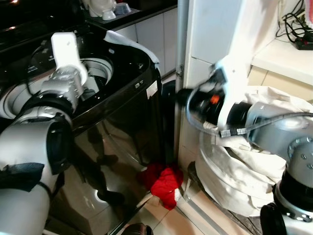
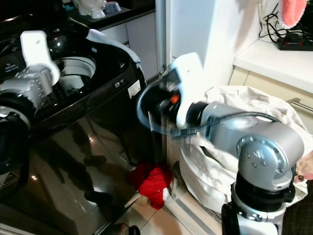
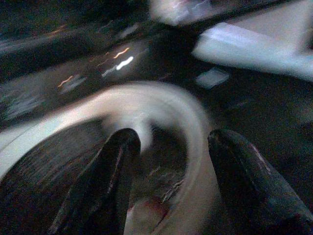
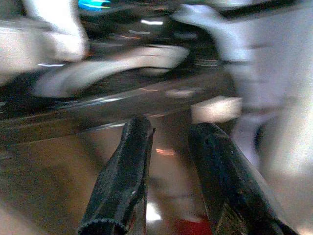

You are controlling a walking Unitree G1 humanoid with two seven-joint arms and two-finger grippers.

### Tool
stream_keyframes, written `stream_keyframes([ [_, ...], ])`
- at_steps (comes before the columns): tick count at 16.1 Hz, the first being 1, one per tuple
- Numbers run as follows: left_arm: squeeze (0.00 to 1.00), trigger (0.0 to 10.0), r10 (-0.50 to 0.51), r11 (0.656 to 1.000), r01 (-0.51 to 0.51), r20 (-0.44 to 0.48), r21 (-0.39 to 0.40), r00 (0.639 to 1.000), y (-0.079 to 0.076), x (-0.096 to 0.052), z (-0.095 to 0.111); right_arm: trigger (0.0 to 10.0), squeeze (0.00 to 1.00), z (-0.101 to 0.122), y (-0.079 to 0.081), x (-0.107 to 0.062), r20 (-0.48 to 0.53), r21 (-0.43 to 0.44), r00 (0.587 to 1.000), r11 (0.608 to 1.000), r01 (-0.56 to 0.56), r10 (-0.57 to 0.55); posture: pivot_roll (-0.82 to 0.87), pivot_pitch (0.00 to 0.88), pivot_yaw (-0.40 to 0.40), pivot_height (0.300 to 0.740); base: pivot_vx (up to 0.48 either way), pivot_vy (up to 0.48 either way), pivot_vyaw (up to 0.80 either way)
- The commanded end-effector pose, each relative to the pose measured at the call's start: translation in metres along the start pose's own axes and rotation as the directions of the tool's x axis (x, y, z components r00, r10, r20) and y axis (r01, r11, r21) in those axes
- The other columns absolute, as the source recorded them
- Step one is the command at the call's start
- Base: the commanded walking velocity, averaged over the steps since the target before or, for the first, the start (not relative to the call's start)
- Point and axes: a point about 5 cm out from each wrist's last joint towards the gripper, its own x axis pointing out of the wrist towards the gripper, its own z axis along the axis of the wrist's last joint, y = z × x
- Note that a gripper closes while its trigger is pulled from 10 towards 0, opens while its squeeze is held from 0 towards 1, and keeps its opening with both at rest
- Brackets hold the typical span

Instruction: Clothes washing

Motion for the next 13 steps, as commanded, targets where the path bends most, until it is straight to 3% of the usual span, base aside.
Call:
stream_keyframes([
  [1,0.00,10.0,-0.247,0.969,0.242,0.109,0.051,0.963,-0.032,-0.001,0.023,10.0,0.00,0.000,-0.030,-0.005,-0.009,-0.021,0.968,0.968,0.249,-0.249,-0.11,0.000,0.133,0.740,0.000,0.000,0.00],
  [2,0.00,10.0,-0.482,0.876,0.477,0.131,0.065,0.867,-0.060,-0.006,0.015,10.0,1.00,-0.002,-0.048,-0.016,-0.044,-0.013,0.924,0.925,0.379,-0.379,-0.11,0.000,0.132,0.740,0.000,0.000,0.00],
  [3,0.00,10.0,-0.599,0.799,0.600,0.166,0.049,0.784,-0.073,-0.012,0.010,10.0,1.00,-0.004,-0.055,-0.024,-0.077,-0.049,0.904,0.908,0.417,-0.420,-0.11,0.000,0.130,0.740,0.000,0.000,0.00],
  [4,0.00,10.0,-0.647,0.758,0.651,0.186,0.046,0.740,-0.078,-0.015,0.006,10.0,1.00,-0.006,-0.059,-0.028,-0.102,-0.093,0.888,0.893,0.441,-0.449,-0.11,0.000,0.130,0.740,0.000,0.000,0.00],
  [5,0.00,10.0,-0.736,0.668,0.741,0.213,0.071,0.643,-0.086,-0.023,-0.003,10.0,1.00,-0.017,-0.068,-0.036,-0.170,-0.167,0.858,0.872,0.460,-0.485,-0.12,0.000,0.131,0.740,0.000,0.000,0.00],
  [6,0.00,10.0,-0.769,0.628,0.774,0.215,0.084,0.602,-0.090,-0.027,-0.007,10.0,1.00,-0.022,-0.071,-0.039,-0.196,-0.185,0.849,0.869,0.460,-0.491,-0.12,0.000,0.128,0.740,0.000,0.000,0.00],
  [7,0.00,10.0,-0.832,0.538,0.836,0.226,0.108,0.507,-0.096,-0.041,-0.018,10.0,1.00,-0.032,-0.081,-0.043,-0.239,-0.209,0.829,0.861,0.464,-0.506,-0.12,0.000,0.127,0.740,0.000,0.000,0.00],
  [8,0.00,10.0,-0.855,0.498,0.860,0.227,0.110,0.466,-0.097,-0.049,-0.025,10.0,1.00,-0.036,-0.088,-0.043,-0.245,-0.207,0.823,0.857,0.472,-0.513,-0.12,0.000,0.127,0.740,0.000,0.000,0.00],
  [10,0.00,10.0,-0.927,0.349,0.931,0.186,0.106,0.327,-0.098,-0.072,-0.047,10.0,1.00,-0.041,-0.109,-0.041,-0.221,-0.210,0.809,0.836,0.507,-0.545,-0.12,0.000,0.122,0.740,0.000,0.000,0.00],
  [11,0.00,10.0,-0.942,0.309,0.945,0.172,0.108,0.288,-0.099,-0.081,-0.054,10.0,1.00,-0.040,-0.117,-0.038,-0.187,-0.223,0.809,0.826,0.517,-0.557,-0.12,0.000,0.118,0.740,0.000,0.000,0.00],
  [13,0.00,10.0,-0.957,0.267,0.956,0.150,0.123,0.248,-0.101,-0.096,-0.061,10.0,1.00,-0.042,-0.127,-0.031,-0.167,-0.233,0.822,0.832,0.504,-0.544,-0.12,0.000,0.117,0.740,0.000,0.000,0.00],
])
